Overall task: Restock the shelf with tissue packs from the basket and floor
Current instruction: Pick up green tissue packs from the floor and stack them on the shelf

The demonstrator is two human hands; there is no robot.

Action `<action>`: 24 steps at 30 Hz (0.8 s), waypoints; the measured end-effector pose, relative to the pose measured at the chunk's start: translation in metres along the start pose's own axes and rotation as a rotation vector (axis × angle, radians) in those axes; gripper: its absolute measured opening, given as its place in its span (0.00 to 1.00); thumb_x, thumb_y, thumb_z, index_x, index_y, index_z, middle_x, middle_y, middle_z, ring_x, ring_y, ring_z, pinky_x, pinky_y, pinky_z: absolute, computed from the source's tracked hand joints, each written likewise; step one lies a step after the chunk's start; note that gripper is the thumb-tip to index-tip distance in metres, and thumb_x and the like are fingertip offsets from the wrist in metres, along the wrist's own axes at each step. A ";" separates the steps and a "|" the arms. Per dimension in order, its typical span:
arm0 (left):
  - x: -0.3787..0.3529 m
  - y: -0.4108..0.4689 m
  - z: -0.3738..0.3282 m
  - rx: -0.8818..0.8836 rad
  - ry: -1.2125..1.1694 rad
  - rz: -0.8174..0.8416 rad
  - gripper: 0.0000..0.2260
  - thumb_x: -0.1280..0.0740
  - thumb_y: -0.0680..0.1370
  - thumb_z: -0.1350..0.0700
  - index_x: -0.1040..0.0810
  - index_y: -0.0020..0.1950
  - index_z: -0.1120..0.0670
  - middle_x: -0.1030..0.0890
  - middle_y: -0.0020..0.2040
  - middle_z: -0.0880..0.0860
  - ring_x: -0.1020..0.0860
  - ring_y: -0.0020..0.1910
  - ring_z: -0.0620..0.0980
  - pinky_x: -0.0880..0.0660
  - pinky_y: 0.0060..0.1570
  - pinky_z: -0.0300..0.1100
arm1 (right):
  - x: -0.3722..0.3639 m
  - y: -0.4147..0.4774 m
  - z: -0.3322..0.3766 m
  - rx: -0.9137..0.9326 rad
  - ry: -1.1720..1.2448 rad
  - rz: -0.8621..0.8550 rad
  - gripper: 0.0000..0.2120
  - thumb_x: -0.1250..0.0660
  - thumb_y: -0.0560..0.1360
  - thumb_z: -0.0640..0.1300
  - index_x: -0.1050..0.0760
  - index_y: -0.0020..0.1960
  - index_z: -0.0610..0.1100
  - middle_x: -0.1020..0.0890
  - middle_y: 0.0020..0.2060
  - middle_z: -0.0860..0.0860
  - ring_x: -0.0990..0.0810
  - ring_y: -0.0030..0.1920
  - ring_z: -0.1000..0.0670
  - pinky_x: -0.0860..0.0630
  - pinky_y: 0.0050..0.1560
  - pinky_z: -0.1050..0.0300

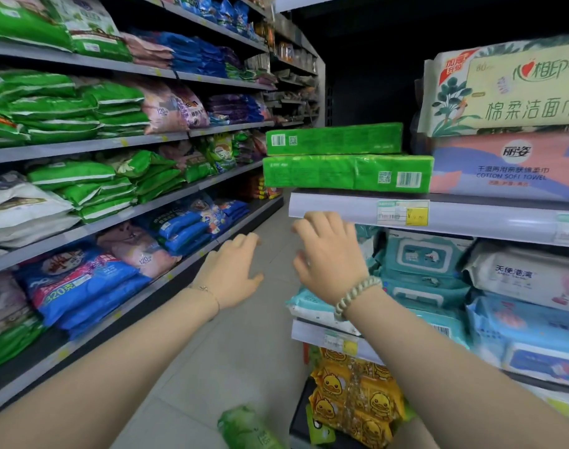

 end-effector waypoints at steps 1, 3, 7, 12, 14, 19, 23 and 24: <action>-0.007 -0.006 0.000 -0.003 0.015 0.017 0.23 0.35 0.75 0.48 0.36 0.68 0.50 0.30 0.66 0.51 0.30 0.64 0.52 0.30 0.59 0.52 | -0.008 -0.007 0.008 0.008 0.008 0.027 0.17 0.30 0.60 0.44 0.25 0.49 0.44 0.23 0.47 0.45 0.25 0.47 0.41 0.29 0.42 0.50; -0.021 -0.019 0.002 0.004 0.016 0.049 0.23 0.36 0.75 0.47 0.37 0.68 0.50 0.30 0.66 0.50 0.30 0.65 0.52 0.30 0.60 0.51 | -0.027 -0.024 0.023 0.029 0.025 0.081 0.17 0.31 0.61 0.45 0.25 0.49 0.44 0.23 0.47 0.46 0.25 0.47 0.42 0.30 0.42 0.50; -0.063 -0.043 0.013 0.027 0.032 0.147 0.23 0.36 0.76 0.47 0.37 0.68 0.50 0.30 0.66 0.51 0.29 0.64 0.54 0.30 0.60 0.50 | -0.070 -0.059 0.047 0.062 0.058 0.202 0.16 0.33 0.62 0.46 0.26 0.49 0.45 0.24 0.46 0.47 0.26 0.47 0.42 0.28 0.43 0.49; -0.125 -0.075 0.037 0.098 -0.006 0.303 0.23 0.37 0.76 0.47 0.38 0.68 0.51 0.30 0.67 0.52 0.29 0.64 0.54 0.30 0.60 0.51 | -0.120 -0.101 0.066 0.046 0.063 0.346 0.18 0.29 0.58 0.46 0.24 0.47 0.47 0.23 0.42 0.48 0.24 0.42 0.43 0.28 0.40 0.51; -0.145 -0.090 0.045 0.117 0.032 0.364 0.23 0.38 0.77 0.47 0.39 0.70 0.50 0.30 0.68 0.51 0.30 0.65 0.53 0.31 0.61 0.50 | -0.139 -0.120 0.073 0.019 0.073 0.420 0.19 0.27 0.56 0.46 0.23 0.46 0.47 0.23 0.40 0.48 0.23 0.41 0.44 0.27 0.38 0.52; -0.188 -0.127 0.061 0.154 0.042 0.476 0.23 0.39 0.78 0.47 0.40 0.70 0.51 0.32 0.69 0.51 0.31 0.65 0.53 0.32 0.60 0.50 | -0.184 -0.165 0.093 -0.036 0.133 0.604 0.18 0.28 0.58 0.45 0.23 0.47 0.47 0.23 0.42 0.48 0.23 0.43 0.44 0.27 0.39 0.50; -0.223 -0.157 0.075 0.195 0.048 0.569 0.22 0.39 0.78 0.48 0.39 0.69 0.52 0.32 0.68 0.52 0.31 0.64 0.54 0.32 0.59 0.51 | -0.209 -0.202 0.111 -0.072 0.219 0.748 0.18 0.34 0.68 0.44 0.27 0.58 0.46 0.26 0.53 0.48 0.27 0.54 0.43 0.31 0.50 0.48; -0.232 -0.164 0.079 0.212 0.048 0.590 0.22 0.38 0.78 0.48 0.39 0.69 0.52 0.31 0.67 0.53 0.31 0.64 0.54 0.32 0.59 0.51 | -0.217 -0.213 0.116 -0.075 0.240 0.805 0.19 0.37 0.71 0.45 0.30 0.61 0.46 0.28 0.56 0.48 0.30 0.58 0.43 0.33 0.53 0.48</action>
Point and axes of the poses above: each hand's wrist, its own y-axis towards the middle knuckle, its own x-axis out of the back of the hand, z = x × y, the point moved 10 cm from there along y, towards the middle knuckle
